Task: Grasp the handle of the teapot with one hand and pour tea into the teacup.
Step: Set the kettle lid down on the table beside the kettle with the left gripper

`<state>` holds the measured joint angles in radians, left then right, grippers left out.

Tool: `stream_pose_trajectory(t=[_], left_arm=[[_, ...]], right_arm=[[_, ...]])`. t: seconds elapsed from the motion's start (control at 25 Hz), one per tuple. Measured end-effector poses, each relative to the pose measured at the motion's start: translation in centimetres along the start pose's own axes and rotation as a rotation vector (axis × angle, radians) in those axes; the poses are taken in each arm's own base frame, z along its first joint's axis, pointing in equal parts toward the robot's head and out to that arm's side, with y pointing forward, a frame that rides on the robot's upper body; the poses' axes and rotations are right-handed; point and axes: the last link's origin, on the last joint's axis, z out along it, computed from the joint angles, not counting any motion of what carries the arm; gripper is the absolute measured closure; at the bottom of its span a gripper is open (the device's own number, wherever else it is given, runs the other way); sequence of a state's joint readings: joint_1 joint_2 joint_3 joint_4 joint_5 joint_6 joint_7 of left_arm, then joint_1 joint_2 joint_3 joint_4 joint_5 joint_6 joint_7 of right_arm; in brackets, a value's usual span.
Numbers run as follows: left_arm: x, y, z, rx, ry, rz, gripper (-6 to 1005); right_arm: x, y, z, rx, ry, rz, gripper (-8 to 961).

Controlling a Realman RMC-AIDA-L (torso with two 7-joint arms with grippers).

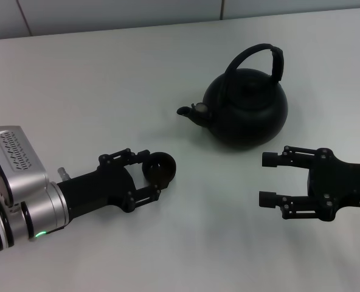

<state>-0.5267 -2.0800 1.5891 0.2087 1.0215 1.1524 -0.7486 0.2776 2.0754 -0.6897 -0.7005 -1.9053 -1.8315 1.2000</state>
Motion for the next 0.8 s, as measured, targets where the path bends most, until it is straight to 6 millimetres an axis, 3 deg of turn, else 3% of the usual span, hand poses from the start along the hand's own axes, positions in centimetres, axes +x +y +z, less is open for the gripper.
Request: stream_pose_trajectory(t=[0.8], left_arm=[[-0.18, -0.03, 0.04, 0.002, -0.013, 0.002, 332]], right_arm=[[-0.09, -0.50, 0.29, 0.008, 0.021, -0.011, 169]])
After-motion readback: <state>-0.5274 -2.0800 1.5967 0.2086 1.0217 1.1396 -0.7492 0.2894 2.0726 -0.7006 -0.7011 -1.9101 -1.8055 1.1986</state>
